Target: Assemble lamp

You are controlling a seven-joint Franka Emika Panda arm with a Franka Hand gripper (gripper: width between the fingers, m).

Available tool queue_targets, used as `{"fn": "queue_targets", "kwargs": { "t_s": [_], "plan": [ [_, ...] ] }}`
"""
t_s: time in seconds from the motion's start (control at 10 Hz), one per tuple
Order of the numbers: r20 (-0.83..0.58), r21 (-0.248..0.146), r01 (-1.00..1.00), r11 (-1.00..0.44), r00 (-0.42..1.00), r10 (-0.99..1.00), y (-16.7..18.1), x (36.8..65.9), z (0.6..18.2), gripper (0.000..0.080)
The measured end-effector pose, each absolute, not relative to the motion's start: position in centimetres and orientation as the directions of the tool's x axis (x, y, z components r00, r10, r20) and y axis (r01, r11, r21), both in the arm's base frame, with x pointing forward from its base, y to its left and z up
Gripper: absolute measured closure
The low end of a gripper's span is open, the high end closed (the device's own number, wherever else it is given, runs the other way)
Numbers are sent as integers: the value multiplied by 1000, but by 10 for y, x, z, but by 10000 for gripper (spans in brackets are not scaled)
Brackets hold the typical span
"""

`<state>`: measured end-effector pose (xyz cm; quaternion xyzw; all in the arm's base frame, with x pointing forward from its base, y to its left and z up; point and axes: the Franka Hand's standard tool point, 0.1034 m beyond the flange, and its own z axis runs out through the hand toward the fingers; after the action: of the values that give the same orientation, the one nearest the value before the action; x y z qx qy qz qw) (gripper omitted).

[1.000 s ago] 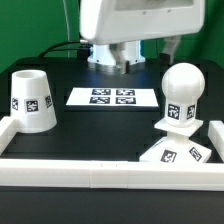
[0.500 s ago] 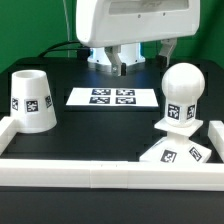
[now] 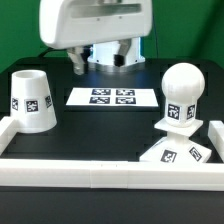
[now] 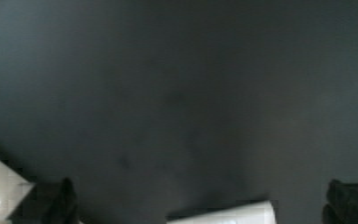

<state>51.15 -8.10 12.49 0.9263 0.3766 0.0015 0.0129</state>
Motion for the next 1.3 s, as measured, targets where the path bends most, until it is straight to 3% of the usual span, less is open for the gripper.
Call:
{"fn": "queue_targets", "kwargs": {
  "t_s": [0.1, 0.2, 0.7, 0.9, 1.1, 1.3],
  "plan": [
    [-9, 18, 728, -685, 686, 728, -109, 505, 128, 101],
    [-9, -28, 740, -672, 672, 740, -127, 502, 132, 101],
    [-9, -17, 729, -685, 685, 729, -125, 503, 130, 101],
    [-5, -2, 731, -683, 683, 731, -135, 478, 122, 101],
    [-8, -13, 741, -672, 672, 741, -145, 443, 117, 101],
    [-12, -21, 750, -661, 661, 750, -155, 433, 110, 101]
  ]
}}
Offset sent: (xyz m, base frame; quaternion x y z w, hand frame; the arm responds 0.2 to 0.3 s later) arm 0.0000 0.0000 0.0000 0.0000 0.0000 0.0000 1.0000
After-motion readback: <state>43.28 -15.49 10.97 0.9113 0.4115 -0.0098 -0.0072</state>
